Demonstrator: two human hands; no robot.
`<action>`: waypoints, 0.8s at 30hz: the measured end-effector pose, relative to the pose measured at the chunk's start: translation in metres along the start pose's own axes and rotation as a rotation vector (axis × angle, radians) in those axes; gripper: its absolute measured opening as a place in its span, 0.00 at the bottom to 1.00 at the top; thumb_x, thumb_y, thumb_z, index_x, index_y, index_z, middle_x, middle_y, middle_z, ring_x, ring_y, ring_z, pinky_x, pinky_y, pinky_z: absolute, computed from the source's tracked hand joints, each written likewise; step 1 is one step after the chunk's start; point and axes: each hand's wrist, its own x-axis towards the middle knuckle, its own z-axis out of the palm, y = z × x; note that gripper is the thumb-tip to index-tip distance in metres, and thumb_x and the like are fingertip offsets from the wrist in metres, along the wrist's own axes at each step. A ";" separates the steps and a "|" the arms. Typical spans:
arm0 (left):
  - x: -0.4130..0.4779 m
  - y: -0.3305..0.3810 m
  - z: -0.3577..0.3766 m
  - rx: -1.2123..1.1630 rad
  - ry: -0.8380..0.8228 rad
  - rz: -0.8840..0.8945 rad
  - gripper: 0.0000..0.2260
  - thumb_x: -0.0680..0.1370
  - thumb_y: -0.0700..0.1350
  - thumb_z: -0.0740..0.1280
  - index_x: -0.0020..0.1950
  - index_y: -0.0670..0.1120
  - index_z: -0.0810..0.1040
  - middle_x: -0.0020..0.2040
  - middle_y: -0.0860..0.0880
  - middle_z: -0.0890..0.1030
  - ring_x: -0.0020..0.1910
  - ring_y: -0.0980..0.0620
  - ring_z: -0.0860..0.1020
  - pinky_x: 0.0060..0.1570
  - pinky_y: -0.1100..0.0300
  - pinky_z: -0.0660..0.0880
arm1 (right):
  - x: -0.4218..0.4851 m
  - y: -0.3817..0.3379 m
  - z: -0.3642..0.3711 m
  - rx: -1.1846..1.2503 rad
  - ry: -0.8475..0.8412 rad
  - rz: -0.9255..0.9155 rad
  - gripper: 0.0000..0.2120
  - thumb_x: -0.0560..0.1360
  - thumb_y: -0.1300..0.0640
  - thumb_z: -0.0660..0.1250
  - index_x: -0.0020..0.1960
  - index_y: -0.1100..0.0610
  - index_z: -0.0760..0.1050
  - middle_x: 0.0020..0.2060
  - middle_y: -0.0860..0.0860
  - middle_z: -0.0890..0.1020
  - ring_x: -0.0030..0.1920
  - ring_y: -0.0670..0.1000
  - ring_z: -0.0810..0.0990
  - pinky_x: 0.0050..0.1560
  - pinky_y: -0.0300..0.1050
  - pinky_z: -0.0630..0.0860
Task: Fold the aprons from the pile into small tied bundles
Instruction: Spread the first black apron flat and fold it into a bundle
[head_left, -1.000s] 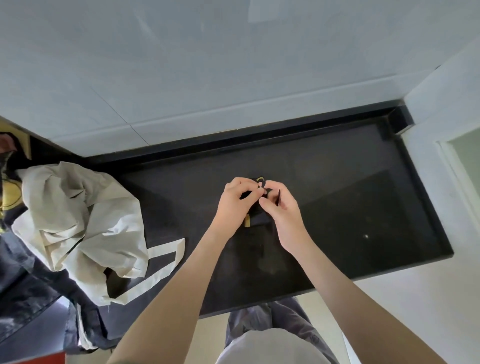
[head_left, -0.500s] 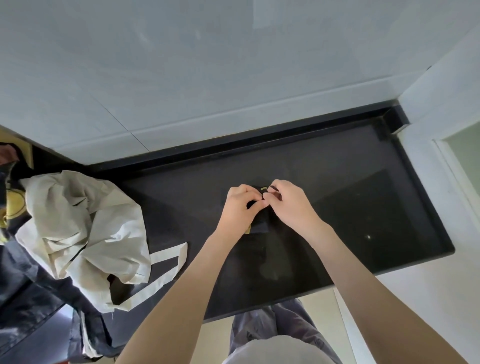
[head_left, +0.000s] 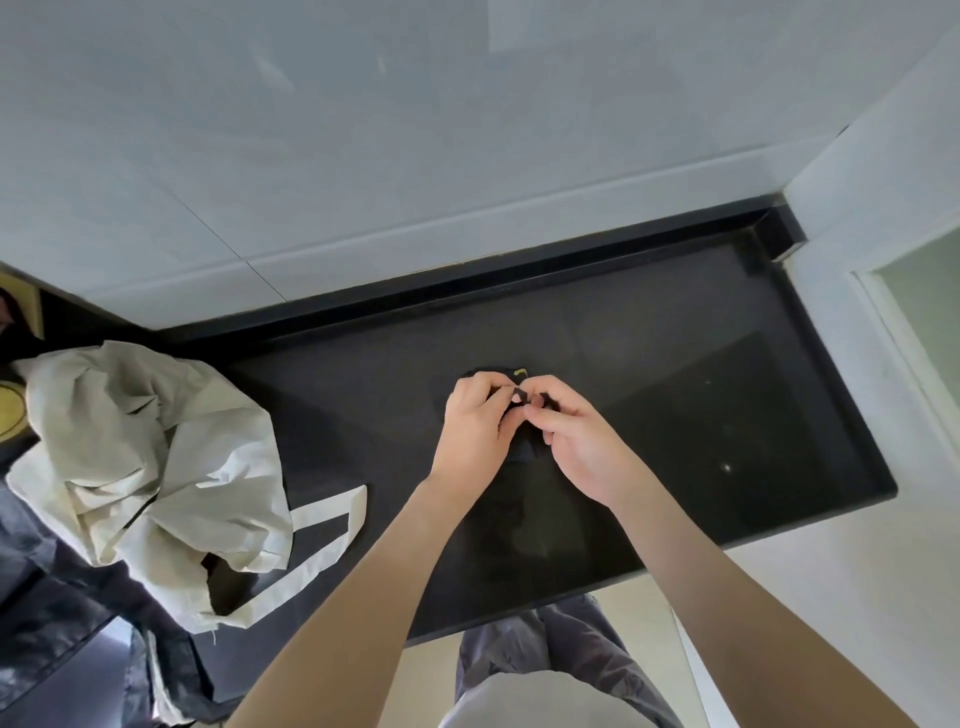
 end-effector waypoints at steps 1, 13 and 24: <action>0.000 0.000 0.000 0.021 -0.017 0.008 0.08 0.76 0.41 0.66 0.48 0.39 0.83 0.48 0.45 0.80 0.47 0.44 0.76 0.51 0.56 0.71 | 0.000 -0.002 -0.001 0.019 -0.032 0.009 0.12 0.79 0.68 0.58 0.54 0.56 0.75 0.45 0.50 0.71 0.47 0.43 0.72 0.49 0.34 0.70; 0.006 0.008 -0.027 -0.666 -0.231 -0.389 0.13 0.82 0.46 0.60 0.45 0.56 0.81 0.49 0.58 0.77 0.56 0.60 0.72 0.59 0.70 0.66 | 0.007 -0.007 -0.012 -0.861 0.140 -0.069 0.03 0.80 0.59 0.62 0.53 0.54 0.69 0.44 0.46 0.76 0.43 0.41 0.74 0.42 0.26 0.68; 0.015 -0.003 -0.034 -0.692 -0.393 -0.374 0.19 0.83 0.38 0.56 0.34 0.48 0.76 0.38 0.60 0.77 0.48 0.60 0.71 0.55 0.64 0.64 | 0.013 -0.015 -0.018 -1.186 0.041 -0.055 0.05 0.79 0.63 0.59 0.45 0.59 0.71 0.40 0.52 0.74 0.41 0.52 0.72 0.39 0.41 0.65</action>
